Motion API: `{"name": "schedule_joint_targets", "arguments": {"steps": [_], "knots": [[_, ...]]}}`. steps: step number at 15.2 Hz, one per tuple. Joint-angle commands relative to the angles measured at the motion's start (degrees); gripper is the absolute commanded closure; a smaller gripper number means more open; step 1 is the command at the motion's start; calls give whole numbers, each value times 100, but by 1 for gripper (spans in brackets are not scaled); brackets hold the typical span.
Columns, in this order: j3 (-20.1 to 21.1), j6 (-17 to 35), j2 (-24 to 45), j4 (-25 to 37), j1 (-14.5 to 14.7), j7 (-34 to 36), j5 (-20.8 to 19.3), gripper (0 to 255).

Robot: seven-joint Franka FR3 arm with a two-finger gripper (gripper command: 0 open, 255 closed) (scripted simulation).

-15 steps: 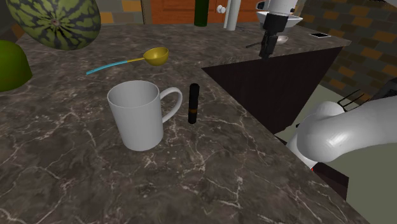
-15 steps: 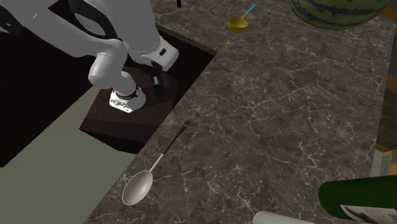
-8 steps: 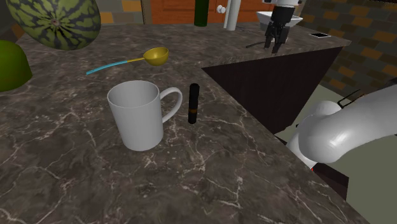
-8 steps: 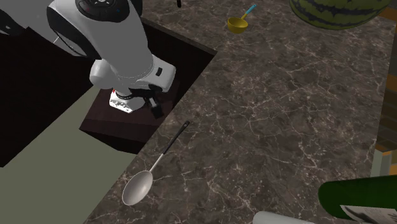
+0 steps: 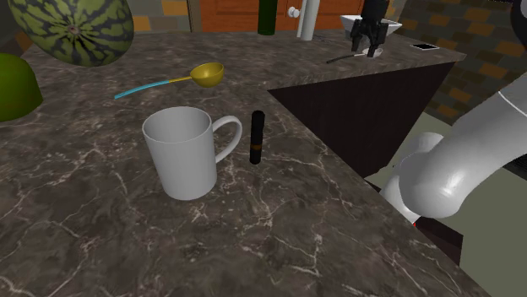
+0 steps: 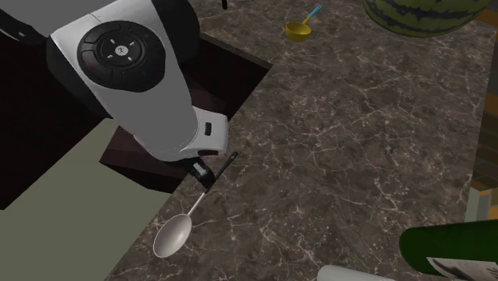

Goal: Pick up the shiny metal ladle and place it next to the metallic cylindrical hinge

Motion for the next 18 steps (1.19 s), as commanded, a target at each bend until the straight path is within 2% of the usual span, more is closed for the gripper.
{"name": "schedule_joint_targets", "arguments": {"steps": [1, 3, 5, 12, 18], "knots": [[-447, -22, 582, 524, 152, -821, 228, 0], [-932, -72, 1328, 1118, 219, -1693, 661, 0], [-1285, -182, 2166, 1741, 46, -2582, 1250, 0], [-1122, 403, 1798, 942, 85, -2358, 960, 0], [-1116, 449, 1775, 882, 90, -2344, 942, 0]]}}
